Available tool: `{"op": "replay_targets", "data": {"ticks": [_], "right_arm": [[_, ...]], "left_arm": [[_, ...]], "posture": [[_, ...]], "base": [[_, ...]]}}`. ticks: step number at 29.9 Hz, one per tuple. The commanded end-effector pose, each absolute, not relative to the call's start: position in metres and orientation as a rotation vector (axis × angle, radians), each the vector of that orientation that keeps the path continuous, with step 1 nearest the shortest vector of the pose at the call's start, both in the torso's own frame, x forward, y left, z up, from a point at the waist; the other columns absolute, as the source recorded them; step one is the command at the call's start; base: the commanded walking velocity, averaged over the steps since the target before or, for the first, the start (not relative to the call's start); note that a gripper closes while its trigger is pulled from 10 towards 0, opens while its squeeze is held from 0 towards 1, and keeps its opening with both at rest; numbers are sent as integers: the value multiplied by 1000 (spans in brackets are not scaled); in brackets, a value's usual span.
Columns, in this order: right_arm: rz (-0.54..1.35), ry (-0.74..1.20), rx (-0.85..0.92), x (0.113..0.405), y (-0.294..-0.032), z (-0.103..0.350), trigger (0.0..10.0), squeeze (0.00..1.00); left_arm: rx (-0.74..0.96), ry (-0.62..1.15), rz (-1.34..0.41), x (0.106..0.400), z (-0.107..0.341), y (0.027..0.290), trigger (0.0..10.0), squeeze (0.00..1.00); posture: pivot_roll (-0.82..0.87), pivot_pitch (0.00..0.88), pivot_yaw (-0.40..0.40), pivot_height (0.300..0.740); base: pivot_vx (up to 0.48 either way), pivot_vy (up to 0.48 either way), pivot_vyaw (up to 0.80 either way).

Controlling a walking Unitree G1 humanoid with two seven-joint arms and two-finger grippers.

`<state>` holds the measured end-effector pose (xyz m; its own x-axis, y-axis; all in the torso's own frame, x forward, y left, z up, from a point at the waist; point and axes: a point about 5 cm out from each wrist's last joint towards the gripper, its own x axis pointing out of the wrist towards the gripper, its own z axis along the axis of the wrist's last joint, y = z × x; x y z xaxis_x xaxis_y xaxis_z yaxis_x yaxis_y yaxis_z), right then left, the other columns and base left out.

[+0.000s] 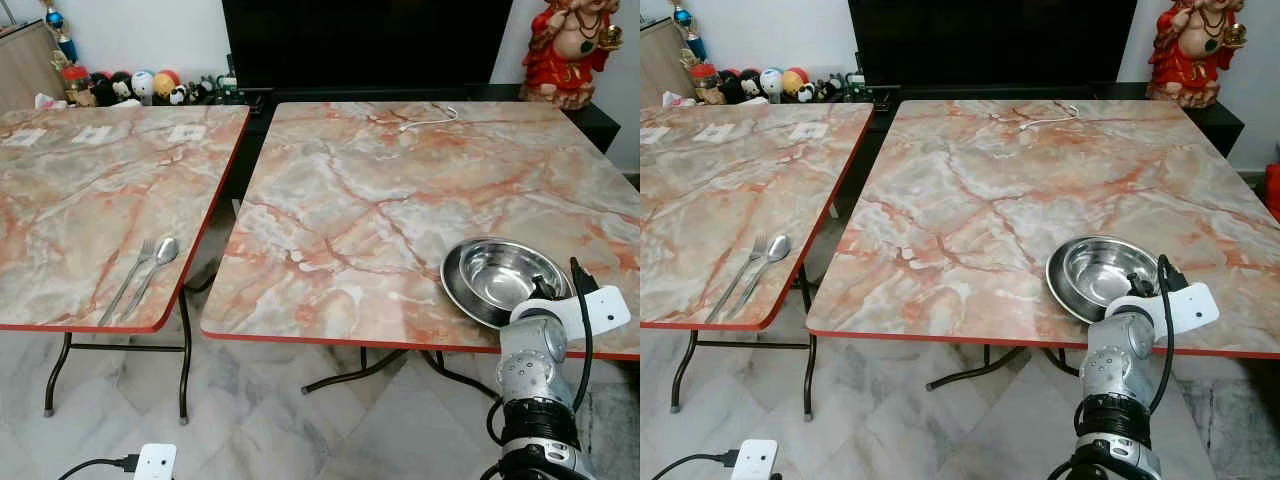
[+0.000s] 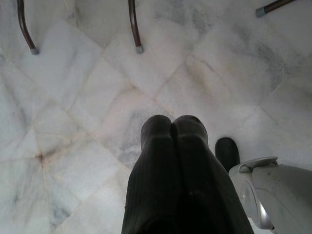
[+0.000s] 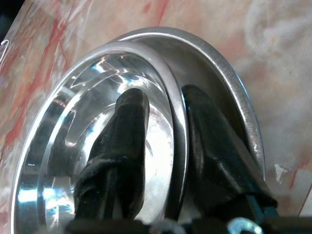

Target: Setting the table

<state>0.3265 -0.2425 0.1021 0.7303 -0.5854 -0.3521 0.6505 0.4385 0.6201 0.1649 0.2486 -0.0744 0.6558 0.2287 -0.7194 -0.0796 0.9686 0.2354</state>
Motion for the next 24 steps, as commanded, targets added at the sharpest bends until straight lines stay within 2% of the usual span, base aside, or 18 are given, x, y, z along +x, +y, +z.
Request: {"op": "replay_targets", "data": {"ticks": [1, 9, 24], "right_arm": [[-765, 53, 794, 330, -244, 111, 10000, 0], [-762, 41, 725, 329, -243, 114, 10000, 0], [-820, 58, 698, 319, -245, 108, 10000, 0]], "left_arm": [[199, 845, 171, 163, -75, 250, 10000, 0], [199, 843, 170, 164, -75, 249, 10000, 0], [194, 840, 163, 165, -75, 247, 10000, 0]], "posture": [[-10, 0, 26, 740], [-10, 0, 26, 740], [-14, 0, 23, 740]], "base": [[0, 0, 0], [0, 0, 0], [0, 0, 0]]}}
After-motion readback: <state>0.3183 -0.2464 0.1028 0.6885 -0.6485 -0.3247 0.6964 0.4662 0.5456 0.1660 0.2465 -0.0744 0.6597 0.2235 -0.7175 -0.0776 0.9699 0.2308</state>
